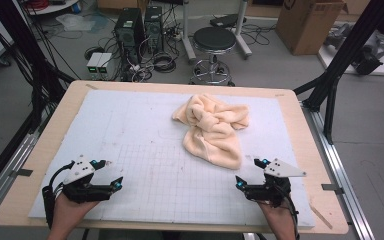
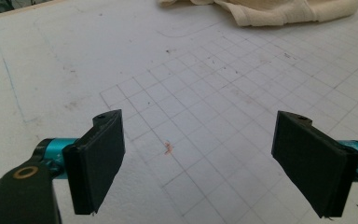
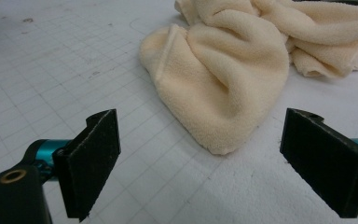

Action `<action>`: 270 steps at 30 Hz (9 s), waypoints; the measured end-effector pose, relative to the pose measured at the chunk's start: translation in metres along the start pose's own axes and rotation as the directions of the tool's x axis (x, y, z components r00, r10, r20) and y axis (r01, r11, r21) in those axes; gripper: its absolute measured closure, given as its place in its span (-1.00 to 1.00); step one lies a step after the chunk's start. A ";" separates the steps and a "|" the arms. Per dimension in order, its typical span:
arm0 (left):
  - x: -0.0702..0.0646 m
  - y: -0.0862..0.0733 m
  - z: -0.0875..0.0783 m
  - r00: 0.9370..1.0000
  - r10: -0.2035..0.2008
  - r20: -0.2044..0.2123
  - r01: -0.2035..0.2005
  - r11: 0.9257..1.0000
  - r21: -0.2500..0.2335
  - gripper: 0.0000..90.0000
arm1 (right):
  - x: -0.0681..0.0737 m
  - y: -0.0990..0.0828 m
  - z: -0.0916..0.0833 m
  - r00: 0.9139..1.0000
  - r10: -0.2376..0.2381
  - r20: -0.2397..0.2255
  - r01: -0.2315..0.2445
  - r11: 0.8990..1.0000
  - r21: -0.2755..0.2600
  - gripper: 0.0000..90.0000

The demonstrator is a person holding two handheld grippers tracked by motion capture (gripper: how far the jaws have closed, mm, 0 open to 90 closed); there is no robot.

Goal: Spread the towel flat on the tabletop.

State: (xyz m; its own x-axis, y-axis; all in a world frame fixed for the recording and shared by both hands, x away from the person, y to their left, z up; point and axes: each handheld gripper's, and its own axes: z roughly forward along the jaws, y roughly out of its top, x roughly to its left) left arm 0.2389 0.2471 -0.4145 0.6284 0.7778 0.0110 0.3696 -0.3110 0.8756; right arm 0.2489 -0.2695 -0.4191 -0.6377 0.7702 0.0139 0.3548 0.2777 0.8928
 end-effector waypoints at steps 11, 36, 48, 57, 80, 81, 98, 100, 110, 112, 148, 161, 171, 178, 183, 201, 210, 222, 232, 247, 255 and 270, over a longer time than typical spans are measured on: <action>0.001 0.000 0.001 1.000 0.006 0.001 -0.006 1.000 -0.002 -0.61 | -0.004 -0.001 0.001 1.000 0.005 0.002 -0.005 1.000 0.002 -0.74; -0.001 -0.002 -0.002 1.000 -0.002 -0.010 0.002 1.000 -0.021 -0.61 | -0.012 0.032 0.021 0.999 -0.032 -0.034 0.033 0.999 0.018 -0.74; 0.003 -0.002 -0.002 1.000 -0.010 -0.004 0.010 1.000 -0.023 -0.61 | -0.016 0.093 0.084 0.993 -0.063 -0.095 0.069 0.995 0.066 -0.74; 0.007 -0.003 -0.002 1.000 -0.010 0.003 0.010 1.000 -0.023 -0.61 | -0.013 0.085 0.141 0.992 -0.046 -0.121 0.067 0.982 0.178 -0.65; 0.007 -0.002 0.004 1.000 -0.011 0.010 0.011 1.000 -0.018 -0.60 | -0.011 0.080 0.162 0.979 -0.160 -0.126 0.189 0.942 0.277 0.66; 0.007 -0.002 0.004 1.000 -0.013 0.012 0.013 1.000 -0.019 -0.60 | -0.010 0.082 0.158 0.977 -0.159 -0.140 0.192 0.943 0.272 0.67; 0.006 -0.002 0.001 1.000 -0.012 0.011 0.012 1.000 -0.026 -0.60 | 0.060 0.111 0.105 0.862 -0.261 -0.434 0.333 0.938 0.097 0.68; 0.006 -0.002 0.001 1.000 -0.011 0.012 0.011 1.000 -0.027 -0.60 | 0.071 0.110 0.103 0.843 -0.272 -0.465 0.348 0.934 0.084 0.68; 0.007 -0.001 -0.001 1.000 -0.016 0.015 0.016 0.999 -0.039 -0.60 | 0.116 0.101 0.103 0.733 -0.291 -0.615 0.390 0.920 0.029 0.66; 0.006 -0.001 -0.001 1.000 -0.010 0.020 0.011 0.999 -0.041 -0.60 | 0.116 0.095 0.108 0.732 -0.278 -0.622 0.387 0.921 0.044 0.61; -0.038 0.019 0.085 0.944 0.154 0.291 -0.211 0.961 0.177 0.29 | 0.084 0.022 0.089 0.840 -0.191 -0.507 0.320 0.930 0.180 0.22; -0.047 0.022 0.064 0.940 0.207 0.271 -0.245 0.963 0.114 0.90 | 0.068 0.025 0.082 0.836 -0.188 -0.516 0.306 0.939 0.153 0.85; -0.066 0.004 -0.011 0.943 0.221 0.250 -0.232 0.973 0.017 0.91 | 0.050 0.030 0.041 0.855 -0.216 -0.471 0.284 0.956 0.077 0.85; -0.104 -0.011 -0.041 0.911 0.252 0.325 -0.267 0.964 0.000 0.88 | 0.061 0.021 0.021 0.830 -0.234 -0.507 0.318 0.944 0.085 0.84; -0.094 -0.001 -0.030 0.915 0.224 0.335 -0.232 0.973 -0.017 0.45 | 0.062 0.020 0.016 0.819 -0.229 -0.526 0.307 0.950 0.065 0.66; -0.052 0.010 0.068 0.932 0.190 0.308 -0.252 0.951 0.177 0.24 | 0.044 0.037 0.082 0.867 -0.141 -0.478 0.216 0.971 0.106 0.17; -0.057 0.006 0.054 0.926 0.215 0.310 -0.271 0.951 0.150 0.88 | 0.047 0.036 0.082 0.871 -0.151 -0.467 0.229 0.966 0.116 0.15; -0.068 -0.034 -0.061 0.956 0.191 0.221 -0.212 0.974 0.075 0.88 | 0.052 0.036 0.077 0.865 -0.168 -0.474 0.244 0.964 0.103 0.17; -0.056 -0.014 -0.056 0.962 0.134 0.238 -0.134 0.991 -0.018 0.33 | 0.049 0.035 0.079 0.879 -0.163 -0.448 0.237 0.965 0.114 0.33; -0.023 0.029 0.087 0.970 0.140 0.197 -0.171 0.974 0.150 -0.02 | 0.053 0.030 0.109 0.891 -0.186 -0.413 0.297 0.929 0.223 0.63; -0.025 0.029 0.094 0.967 0.129 0.218 -0.169 0.970 0.177 0.08 | 0.050 0.033 0.082 0.873 -0.222 -0.434 0.341 0.914 0.220 0.89; -0.014 0.037 0.096 0.980 0.058 0.190 -0.083 0.989 0.122 0.03 | 0.031 0.023 0.003 0.911 -0.174 -0.375 0.240 0.961 0.137 0.47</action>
State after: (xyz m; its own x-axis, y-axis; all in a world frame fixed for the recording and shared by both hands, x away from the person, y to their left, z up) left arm 0.3090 0.1724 -0.4287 0.7674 0.6405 -0.0297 0.3973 -0.4387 0.8060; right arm 0.2391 -0.2372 -0.3992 -0.8987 0.4378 0.0264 0.2817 0.5302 0.7997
